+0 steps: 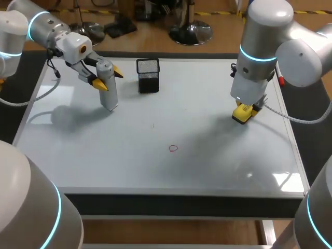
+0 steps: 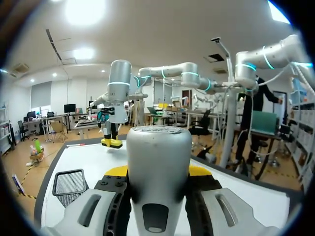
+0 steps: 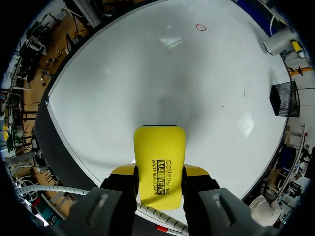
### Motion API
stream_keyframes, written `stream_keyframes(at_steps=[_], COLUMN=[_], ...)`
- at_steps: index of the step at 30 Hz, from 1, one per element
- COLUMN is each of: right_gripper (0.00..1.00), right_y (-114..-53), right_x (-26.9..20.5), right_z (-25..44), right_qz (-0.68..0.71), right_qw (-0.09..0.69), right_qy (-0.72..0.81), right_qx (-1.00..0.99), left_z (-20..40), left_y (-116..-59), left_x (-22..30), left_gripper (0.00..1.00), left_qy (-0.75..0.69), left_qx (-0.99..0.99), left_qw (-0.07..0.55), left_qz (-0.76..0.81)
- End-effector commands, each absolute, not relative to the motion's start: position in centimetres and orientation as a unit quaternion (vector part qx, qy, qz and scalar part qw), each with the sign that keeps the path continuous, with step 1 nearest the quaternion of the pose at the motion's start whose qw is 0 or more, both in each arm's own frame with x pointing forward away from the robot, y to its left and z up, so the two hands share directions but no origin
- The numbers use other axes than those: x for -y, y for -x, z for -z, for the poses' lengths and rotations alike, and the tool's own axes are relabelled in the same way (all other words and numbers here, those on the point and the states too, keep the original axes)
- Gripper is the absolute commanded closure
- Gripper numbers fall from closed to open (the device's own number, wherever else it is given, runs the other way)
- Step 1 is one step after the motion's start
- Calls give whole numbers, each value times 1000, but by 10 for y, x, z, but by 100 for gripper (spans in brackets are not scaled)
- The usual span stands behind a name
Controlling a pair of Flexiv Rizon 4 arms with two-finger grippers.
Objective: Pick up the inspection probe, press it on each red-marked spot on the whiteboard one by one, put down the probe, pick up the eraser, and wipe off all the red marks.
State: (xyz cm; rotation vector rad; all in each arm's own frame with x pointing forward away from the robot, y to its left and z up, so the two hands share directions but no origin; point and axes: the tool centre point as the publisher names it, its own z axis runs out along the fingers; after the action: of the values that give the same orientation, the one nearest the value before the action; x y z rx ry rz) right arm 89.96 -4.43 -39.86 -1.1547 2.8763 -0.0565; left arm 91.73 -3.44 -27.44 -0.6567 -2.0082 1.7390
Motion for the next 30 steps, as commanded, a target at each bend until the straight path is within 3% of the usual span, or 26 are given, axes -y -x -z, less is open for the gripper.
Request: stream_keyframes(at_steps=[1, 30], right_gripper=[100, 100], right_y=[-900, -900], right_x=[45, 45], right_z=[398, 398], right_qz=[20, 20], right_qw=[20, 20], right_qy=[373, 373], right_qx=[-927, -927], left_z=[278, 274], left_y=[-924, -924], left_x=[32, 34], left_gripper=[100, 100], left_qy=[238, 246], left_qx=[713, 706], left_qw=[205, 197], left_qz=[-627, -634])
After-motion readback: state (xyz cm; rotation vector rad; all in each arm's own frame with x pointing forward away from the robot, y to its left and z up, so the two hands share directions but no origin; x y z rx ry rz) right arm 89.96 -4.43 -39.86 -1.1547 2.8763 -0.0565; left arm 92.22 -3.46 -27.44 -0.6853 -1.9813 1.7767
